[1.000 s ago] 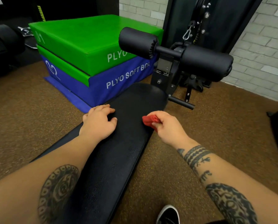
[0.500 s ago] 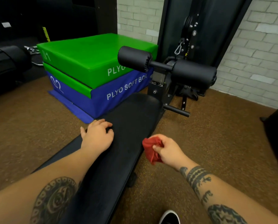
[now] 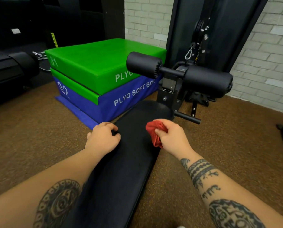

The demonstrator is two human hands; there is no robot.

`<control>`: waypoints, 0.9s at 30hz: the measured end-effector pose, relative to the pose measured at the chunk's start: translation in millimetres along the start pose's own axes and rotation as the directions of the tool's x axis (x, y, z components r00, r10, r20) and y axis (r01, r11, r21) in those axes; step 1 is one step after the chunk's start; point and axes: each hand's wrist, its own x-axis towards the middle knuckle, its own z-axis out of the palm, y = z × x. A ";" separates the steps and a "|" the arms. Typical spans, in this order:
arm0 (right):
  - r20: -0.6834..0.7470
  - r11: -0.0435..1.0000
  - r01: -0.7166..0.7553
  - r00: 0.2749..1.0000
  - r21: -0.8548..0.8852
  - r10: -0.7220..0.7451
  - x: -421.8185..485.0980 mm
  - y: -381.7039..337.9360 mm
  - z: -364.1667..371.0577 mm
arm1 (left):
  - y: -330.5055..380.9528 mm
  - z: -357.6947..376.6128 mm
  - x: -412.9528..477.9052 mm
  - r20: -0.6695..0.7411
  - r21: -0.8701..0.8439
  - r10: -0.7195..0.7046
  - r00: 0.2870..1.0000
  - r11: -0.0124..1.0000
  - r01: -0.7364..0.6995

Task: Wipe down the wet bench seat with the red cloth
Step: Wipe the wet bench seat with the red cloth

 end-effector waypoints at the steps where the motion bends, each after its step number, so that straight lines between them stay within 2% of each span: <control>1: -0.030 0.999 -0.009 0.999 0.036 0.010 13.0 -0.1 8.4 | -1.6 0.5 5.6 -0.003 -0.006 -0.011 1.000 1.000 0.011; 3: -0.097 1.000 -0.021 0.995 0.008 0.021 37.5 2.8 21.6 | -3.1 3.5 7.3 -0.018 -0.023 -0.040 0.999 0.999 0.040; 6: -0.109 0.989 -0.034 0.994 -0.143 0.018 82.1 9.5 41.7 | -11.6 11.1 8.3 -0.064 -0.080 -0.075 0.995 0.994 0.070; 9: -0.129 0.910 -0.025 0.991 -0.415 -0.032 123.2 9.0 63.6 | -16.2 14.8 14.1 -0.056 -0.111 -0.083 0.995 0.991 0.076; 11: -0.082 0.833 -0.001 0.995 -0.553 -0.054 142.2 4.9 79.8 | -16.4 14.5 15.7 -0.064 -0.126 -0.080 0.995 0.990 0.071; 13: -0.017 0.797 0.019 0.999 -0.604 -0.037 152.9 -2.6 100.8 | -19.2 16.3 16.5 -0.054 -0.160 -0.101 0.993 0.983 0.092; 16: 0.053 0.727 0.090 0.996 -0.680 -0.074 145.8 -17.6 128.7 | -23.2 18.4 20.0 -0.027 -0.304 -0.175 0.984 0.940 0.158; 18: 0.111 0.730 0.149 0.989 -0.667 -0.101 129.5 -32.1 143.7 | -26.5 19.7 21.1 -0.056 -0.422 -0.187 0.981 0.895 0.146; 20: 0.153 0.819 0.116 0.988 -0.562 -0.035 119.4 -44.4 158.9 | -26.5 18.3 18.3 -0.145 -0.526 -0.199 0.969 0.845 0.095; 22: 0.178 0.950 -0.075 0.975 -0.303 0.134 119.7 -52.3 175.0 | -25.2 15.5 14.7 -0.263 -0.572 -0.212 0.941 0.820 0.025; 23: 0.184 0.972 -0.166 0.963 -0.169 0.197 120.1 -55.5 182.0 | -26.1 15.2 13.7 -0.308 -0.582 -0.219 0.926 0.813 -0.001; 25: 0.099 0.977 -0.211 0.972 -0.044 0.214 123.4 -59.7 183.8 | -27.0 14.4 13.7 -0.335 -0.595 -0.232 0.913 0.804 -0.014; 27: -0.016 0.981 -0.188 0.982 -0.050 0.188 125.3 -55.6 167.0 | -26.8 14.8 15.8 -0.311 -0.560 -0.186 0.932 0.828 -0.021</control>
